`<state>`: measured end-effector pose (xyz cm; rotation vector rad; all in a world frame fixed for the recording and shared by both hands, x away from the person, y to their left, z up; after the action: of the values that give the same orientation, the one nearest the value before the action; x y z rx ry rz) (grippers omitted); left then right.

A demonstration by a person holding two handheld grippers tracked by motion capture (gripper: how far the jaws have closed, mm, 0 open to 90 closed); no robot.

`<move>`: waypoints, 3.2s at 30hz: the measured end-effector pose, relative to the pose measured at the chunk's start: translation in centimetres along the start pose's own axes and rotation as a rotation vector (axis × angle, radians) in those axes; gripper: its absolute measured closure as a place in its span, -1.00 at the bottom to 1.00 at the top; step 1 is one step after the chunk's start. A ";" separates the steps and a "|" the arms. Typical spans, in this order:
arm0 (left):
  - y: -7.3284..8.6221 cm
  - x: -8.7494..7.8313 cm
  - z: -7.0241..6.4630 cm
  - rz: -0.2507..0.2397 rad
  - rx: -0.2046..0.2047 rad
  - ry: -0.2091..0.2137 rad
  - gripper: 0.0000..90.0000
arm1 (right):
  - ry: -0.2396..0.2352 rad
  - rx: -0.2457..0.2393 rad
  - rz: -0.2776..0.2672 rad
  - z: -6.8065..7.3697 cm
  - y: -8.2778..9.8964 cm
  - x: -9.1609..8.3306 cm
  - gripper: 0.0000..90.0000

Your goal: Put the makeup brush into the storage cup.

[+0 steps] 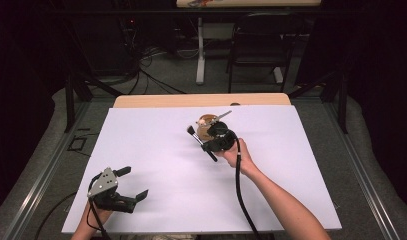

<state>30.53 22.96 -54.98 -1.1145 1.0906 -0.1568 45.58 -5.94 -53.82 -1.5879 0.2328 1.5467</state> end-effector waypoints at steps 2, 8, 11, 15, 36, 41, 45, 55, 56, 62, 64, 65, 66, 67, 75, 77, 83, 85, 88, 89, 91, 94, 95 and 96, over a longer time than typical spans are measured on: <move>0.0 0.0 0.0 0.001 0.000 -0.001 -1.00 | 0.001 -0.006 -0.009 0.1 0.2 -0.3 0.76; 0.0 0.0 0.0 -0.002 0.000 0.000 -1.00 | -0.003 -0.017 -0.050 0.3 0.5 -1.1 0.75; 0.0 0.1 0.0 0.000 -0.001 0.001 -1.00 | -0.006 -0.022 -0.095 0.3 0.8 -1.7 0.75; 0.0 0.1 0.0 0.000 -0.001 0.001 -1.00 | -0.002 -0.027 -0.132 0.2 1.1 -2.0 0.75; 0.0 0.0 0.0 -0.002 -0.001 -0.002 -1.00 | 0.013 -0.045 -0.292 -1.1 2.7 -4.3 0.75; 0.0 0.0 0.0 -0.003 0.000 -0.002 -1.00 | 0.027 -0.031 -0.335 -1.5 2.9 -4.8 0.75; 0.0 -0.1 0.0 -0.005 0.000 0.000 -1.00 | 0.031 -0.008 -0.351 -2.0 3.1 -5.0 0.75; 0.0 -0.1 0.0 -0.006 0.000 0.001 -1.00 | 0.063 0.022 -0.393 -2.9 3.5 -5.4 0.76; 0.0 -0.1 0.0 -0.005 0.000 0.001 -1.00 | 0.063 0.024 -0.396 -3.0 3.5 -5.4 0.75; 0.0 -0.1 0.0 -0.005 0.000 0.002 -1.00 | 0.068 0.030 -0.411 -3.2 3.5 -5.3 0.75; 0.0 -0.1 0.0 -0.005 0.000 0.002 -1.00 | 0.069 0.034 -0.415 -3.3 3.5 -5.4 0.75; 0.0 0.0 0.0 -0.005 0.000 0.002 -1.00 | 0.073 0.033 -0.416 -3.3 3.5 -5.4 0.75; 0.0 0.0 0.0 -0.005 0.000 0.003 -1.00 | 0.077 0.031 -0.423 -3.3 3.5 -5.5 0.75; 0.0 0.0 0.0 -0.005 0.001 0.003 -1.00 | 0.078 0.032 -0.427 -3.3 3.5 -5.5 0.75; 0.0 0.0 0.0 -0.002 -0.001 0.002 -1.00 | 0.096 0.028 -0.440 -3.4 3.4 -5.6 0.75; 0.0 0.0 0.0 -0.002 -0.001 0.002 -1.00 | 0.101 0.027 -0.444 -3.5 3.4 -5.6 0.75; 0.0 0.0 0.0 -0.003 0.000 0.001 -1.00 | 0.112 0.026 -0.460 -3.5 3.2 -5.7 0.75; 0.0 0.0 0.0 -0.003 0.000 0.000 -1.00 | 0.118 0.028 -0.471 -3.5 3.1 -5.7 0.75; 0.0 0.0 0.0 -0.004 0.001 0.001 -1.00 | 0.127 0.024 -0.478 -3.4 3.0 -5.7 0.75; 0.0 0.0 0.0 -0.004 0.001 0.000 -1.00 | 0.132 0.023 -0.479 -3.4 3.0 -5.7 0.75; 0.0 0.0 0.0 -0.003 0.001 0.000 -1.00 | 0.135 0.023 -0.483 -3.4 2.9 -5.8 0.75; 0.0 0.0 0.0 -0.003 0.000 0.002 -1.00 | 0.133 0.028 -0.493 -3.4 2.7 -5.9 0.75; 0.0 0.0 0.0 -0.003 0.002 0.001 -1.00 | 0.134 0.027 -0.493 -3.4 2.7 -5.9 0.75; 0.0 0.0 0.0 -0.003 0.002 0.001 -1.00 | 0.137 0.027 -0.496 -3.4 2.7 -5.9 0.75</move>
<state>30.52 22.93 -54.94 -1.1149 1.0896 -0.1609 45.00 -12.36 -50.34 -1.5831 -0.0652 1.0510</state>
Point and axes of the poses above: each handheld gripper's, and its own axes: x roughly forward along the jaws, y roughly out of its underside, z roughly to its left, the point moved 5 cm from there along x, roughly forward along the jaws, and after that the axes turned 13 degrees about z, right-handed, at the moved point
